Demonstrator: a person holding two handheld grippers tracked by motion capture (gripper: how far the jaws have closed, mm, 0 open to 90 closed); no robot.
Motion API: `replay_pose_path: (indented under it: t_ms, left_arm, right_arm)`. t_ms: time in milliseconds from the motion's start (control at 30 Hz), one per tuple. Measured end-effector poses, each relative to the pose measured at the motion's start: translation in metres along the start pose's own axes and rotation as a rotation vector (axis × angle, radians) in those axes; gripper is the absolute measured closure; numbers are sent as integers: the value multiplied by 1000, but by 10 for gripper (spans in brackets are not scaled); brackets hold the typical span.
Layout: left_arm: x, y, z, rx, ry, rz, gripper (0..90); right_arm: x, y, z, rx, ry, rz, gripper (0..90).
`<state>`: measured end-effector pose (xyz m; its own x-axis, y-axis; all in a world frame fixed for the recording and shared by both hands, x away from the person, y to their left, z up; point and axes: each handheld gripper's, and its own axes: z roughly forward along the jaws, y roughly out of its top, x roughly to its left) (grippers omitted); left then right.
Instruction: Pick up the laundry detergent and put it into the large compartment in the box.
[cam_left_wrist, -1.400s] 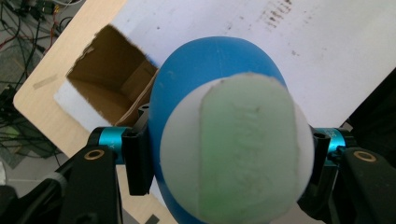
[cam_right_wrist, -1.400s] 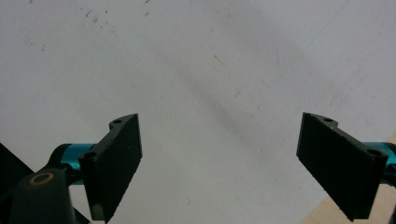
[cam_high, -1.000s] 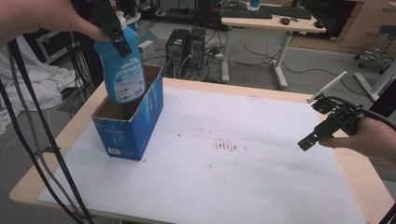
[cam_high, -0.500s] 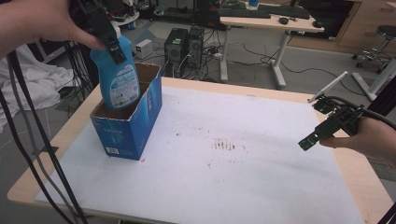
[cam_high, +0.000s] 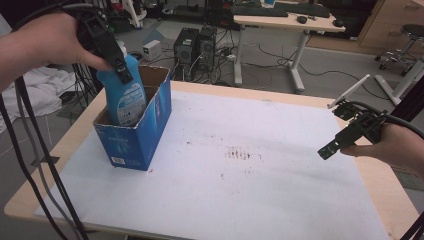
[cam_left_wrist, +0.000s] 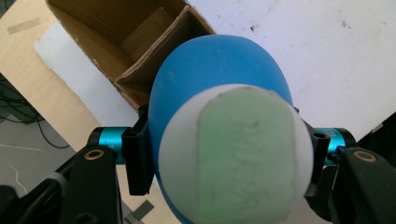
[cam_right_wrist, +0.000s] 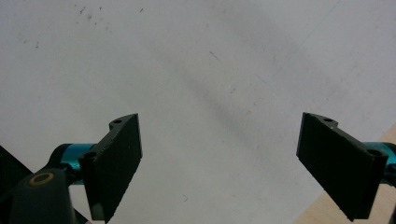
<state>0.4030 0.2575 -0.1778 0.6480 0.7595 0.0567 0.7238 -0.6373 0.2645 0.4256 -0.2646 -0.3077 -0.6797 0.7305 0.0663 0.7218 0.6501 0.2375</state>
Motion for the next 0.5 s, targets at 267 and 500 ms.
replay_pose_path:
  t_ms: [267,500]
  left_arm:
    - [0,-4,24,20,-14,-2,376]
    - [1,-8,41,33,-16,-11,376]
  right_arm:
    - [-1,-1,1,3,1,1,134]
    - [-1,-2,3,3,3,2,134]
